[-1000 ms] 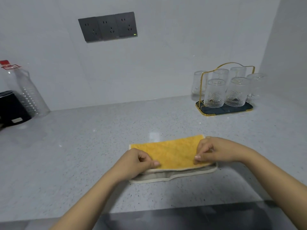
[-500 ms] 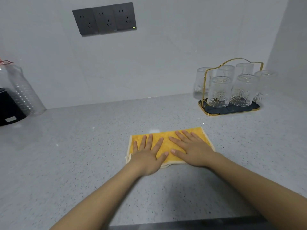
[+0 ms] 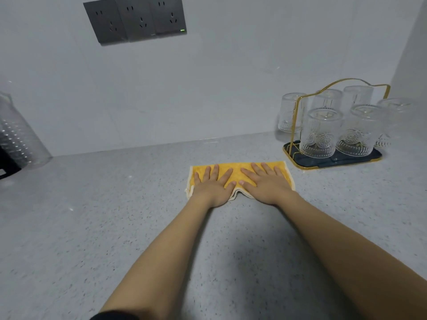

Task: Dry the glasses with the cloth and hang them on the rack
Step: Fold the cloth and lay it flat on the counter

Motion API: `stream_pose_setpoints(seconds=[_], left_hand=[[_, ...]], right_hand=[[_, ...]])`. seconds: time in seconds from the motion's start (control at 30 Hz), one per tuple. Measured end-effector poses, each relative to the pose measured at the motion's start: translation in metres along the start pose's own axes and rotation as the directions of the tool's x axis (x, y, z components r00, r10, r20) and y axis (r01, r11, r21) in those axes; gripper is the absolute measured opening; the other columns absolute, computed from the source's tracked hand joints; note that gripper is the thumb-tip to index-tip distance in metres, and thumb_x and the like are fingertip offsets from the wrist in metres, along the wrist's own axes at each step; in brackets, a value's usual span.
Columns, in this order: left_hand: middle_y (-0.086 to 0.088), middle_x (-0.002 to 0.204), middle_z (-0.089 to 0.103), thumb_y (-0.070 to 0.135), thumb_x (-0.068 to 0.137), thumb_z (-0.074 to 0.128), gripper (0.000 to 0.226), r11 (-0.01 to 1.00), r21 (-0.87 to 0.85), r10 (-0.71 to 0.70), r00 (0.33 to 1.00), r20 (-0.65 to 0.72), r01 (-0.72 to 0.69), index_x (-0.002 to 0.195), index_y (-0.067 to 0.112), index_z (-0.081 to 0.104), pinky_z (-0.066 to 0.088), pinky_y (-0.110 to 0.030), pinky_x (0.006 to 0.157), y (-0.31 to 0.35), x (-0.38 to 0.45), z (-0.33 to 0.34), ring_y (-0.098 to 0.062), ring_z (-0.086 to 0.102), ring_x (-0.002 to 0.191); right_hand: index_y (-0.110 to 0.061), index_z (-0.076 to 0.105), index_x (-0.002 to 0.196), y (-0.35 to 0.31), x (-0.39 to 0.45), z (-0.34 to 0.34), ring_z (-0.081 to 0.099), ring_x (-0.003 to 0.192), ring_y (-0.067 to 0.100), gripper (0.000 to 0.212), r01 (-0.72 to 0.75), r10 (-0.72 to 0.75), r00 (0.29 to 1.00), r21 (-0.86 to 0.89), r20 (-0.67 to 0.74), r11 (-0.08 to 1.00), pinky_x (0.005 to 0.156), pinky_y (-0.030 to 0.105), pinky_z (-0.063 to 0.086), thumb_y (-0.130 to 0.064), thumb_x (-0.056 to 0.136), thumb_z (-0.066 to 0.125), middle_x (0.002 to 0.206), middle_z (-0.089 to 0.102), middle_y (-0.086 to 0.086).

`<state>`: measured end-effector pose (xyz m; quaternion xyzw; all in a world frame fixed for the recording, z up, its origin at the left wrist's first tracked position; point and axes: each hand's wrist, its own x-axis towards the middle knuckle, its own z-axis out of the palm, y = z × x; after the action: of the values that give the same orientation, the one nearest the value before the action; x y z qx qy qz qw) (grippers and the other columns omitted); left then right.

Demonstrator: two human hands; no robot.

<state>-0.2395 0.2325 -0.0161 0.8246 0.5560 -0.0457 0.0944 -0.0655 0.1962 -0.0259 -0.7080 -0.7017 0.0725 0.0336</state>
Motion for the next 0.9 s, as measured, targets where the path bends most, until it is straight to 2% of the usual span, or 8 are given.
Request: stream_pose_setpoints(seconds=[0.2,0.47,0.67,0.9], left_hand=[[0.000,0.164,-0.015,0.058,0.100,0.012,0.058,0.996,0.018,0.088,0.996,0.006,-0.088,0.153,0.042,-0.004,-0.016,-0.055,0.116,0.025,-0.021,0.011,-0.024,-0.017,0.150],[0.002,0.164,-0.015,0.062,0.098,0.014,0.060,0.985,0.031,0.170,0.986,0.004,-0.170,0.152,0.044,-0.004,-0.016,-0.053,0.116,0.049,-0.111,0.035,-0.022,-0.017,0.150],[0.004,0.163,-0.015,0.063,0.097,0.016,0.060,0.990,0.021,0.140,0.990,-0.003,-0.140,0.151,0.047,-0.003,-0.016,-0.050,0.118,0.013,-0.179,0.044,-0.019,-0.017,0.150],[0.006,0.163,-0.015,0.066,0.096,0.016,0.061,0.999,0.014,0.041,0.999,-0.013,-0.041,0.151,0.048,-0.004,-0.015,-0.047,0.118,-0.043,-0.235,0.047,-0.017,-0.016,0.150]], right_hand=[[-0.044,0.002,0.144,0.020,-0.033,0.003,-0.008,0.144,0.022,0.064,-0.076,0.076,0.997,-0.007,-0.009,0.997,0.114,0.050,-0.008,-0.070,0.086,0.011,0.157,-0.005,-0.007],[-0.046,-0.002,0.144,0.018,-0.139,0.013,-0.010,0.144,0.023,0.067,-0.094,0.094,0.996,-0.031,-0.006,0.995,0.113,0.052,-0.009,-0.073,0.084,0.008,0.157,-0.008,-0.006],[-0.044,-0.005,0.144,-0.033,-0.186,0.022,-0.015,0.143,0.024,0.067,-0.015,0.016,1.000,-0.030,0.018,0.999,0.112,0.053,-0.012,-0.072,0.084,0.008,0.157,-0.012,-0.004],[-0.044,-0.004,0.144,-0.095,-0.203,0.030,-0.016,0.143,0.024,0.068,0.141,-0.139,0.989,-0.025,0.046,0.990,0.112,0.052,-0.012,-0.073,0.084,0.008,0.157,-0.012,-0.004]])
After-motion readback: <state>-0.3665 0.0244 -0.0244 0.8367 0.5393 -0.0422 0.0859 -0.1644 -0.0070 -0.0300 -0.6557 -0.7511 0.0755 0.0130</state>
